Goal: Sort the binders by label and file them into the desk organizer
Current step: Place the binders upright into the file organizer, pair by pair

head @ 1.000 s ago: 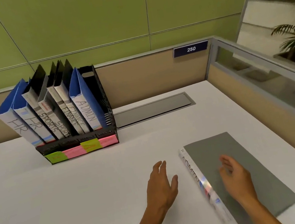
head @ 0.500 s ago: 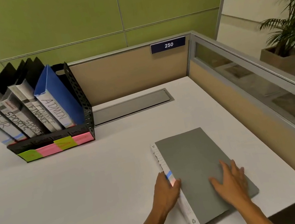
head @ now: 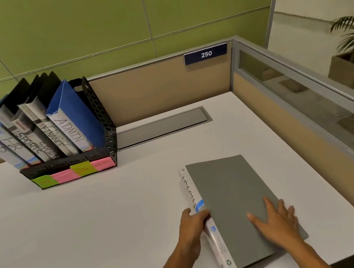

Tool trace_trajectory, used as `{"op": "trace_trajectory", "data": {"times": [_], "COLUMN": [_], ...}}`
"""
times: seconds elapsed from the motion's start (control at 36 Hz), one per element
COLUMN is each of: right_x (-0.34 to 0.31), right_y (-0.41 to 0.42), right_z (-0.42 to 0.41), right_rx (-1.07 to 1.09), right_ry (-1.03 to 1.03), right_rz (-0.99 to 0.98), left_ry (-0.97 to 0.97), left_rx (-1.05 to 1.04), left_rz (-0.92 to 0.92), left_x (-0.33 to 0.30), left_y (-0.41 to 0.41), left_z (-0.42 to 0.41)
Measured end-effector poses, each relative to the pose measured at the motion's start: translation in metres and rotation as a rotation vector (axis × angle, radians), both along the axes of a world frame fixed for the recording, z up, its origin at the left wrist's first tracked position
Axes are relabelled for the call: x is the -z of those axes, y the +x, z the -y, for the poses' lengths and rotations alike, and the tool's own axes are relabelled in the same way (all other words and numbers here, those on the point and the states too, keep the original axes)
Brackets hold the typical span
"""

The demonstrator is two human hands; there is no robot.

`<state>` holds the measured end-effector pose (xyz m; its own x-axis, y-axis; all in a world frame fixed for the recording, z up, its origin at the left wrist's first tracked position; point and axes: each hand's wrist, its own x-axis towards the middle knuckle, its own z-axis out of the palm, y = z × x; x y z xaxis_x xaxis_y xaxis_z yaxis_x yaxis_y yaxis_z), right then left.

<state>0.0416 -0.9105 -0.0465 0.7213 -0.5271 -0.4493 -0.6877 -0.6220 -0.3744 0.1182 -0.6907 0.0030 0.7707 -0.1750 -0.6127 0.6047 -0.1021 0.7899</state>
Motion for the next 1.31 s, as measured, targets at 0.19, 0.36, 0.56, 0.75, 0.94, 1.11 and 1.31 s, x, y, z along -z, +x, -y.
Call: {"op": "trace_trajectory", "data": {"times": [0.19,0.36,0.56,0.75,0.94,1.11,1.31], "right_x": [-0.007,-0.022,-0.073,-0.194,-0.276,-0.291,-0.296], "right_y": [0.003,0.017,0.054,0.094,0.139,0.175,0.207], "right_z": [0.002,-0.021,-0.072,-0.144,-0.217,-0.267,-0.309], "right_rx": [0.018,0.066,-0.039,-0.234,-0.393,-0.516,-0.465], "right_ry": [0.131,0.375,0.519,0.803,0.758,0.357,0.164], "right_rz": [0.050,0.187,0.267,0.480,0.561,0.607,0.731], "left_ry": [-0.107,-0.103,0.003,0.157,0.207,0.266,0.331], "left_rx": [0.020,-0.004,-0.092,-0.125,-0.204,-0.256,-0.320], "left_rz": [0.032,0.186,0.438,0.678,0.839,0.925,1.089], "left_x": [-0.014,-0.048,-0.089,-0.115,-0.139,-0.155,-0.152], "left_y": [0.001,0.008,0.023,0.041,0.057,0.084,0.114], "left_z": [-0.005,-0.013,-0.042,-0.081,-0.122,-0.155,-0.190]}}
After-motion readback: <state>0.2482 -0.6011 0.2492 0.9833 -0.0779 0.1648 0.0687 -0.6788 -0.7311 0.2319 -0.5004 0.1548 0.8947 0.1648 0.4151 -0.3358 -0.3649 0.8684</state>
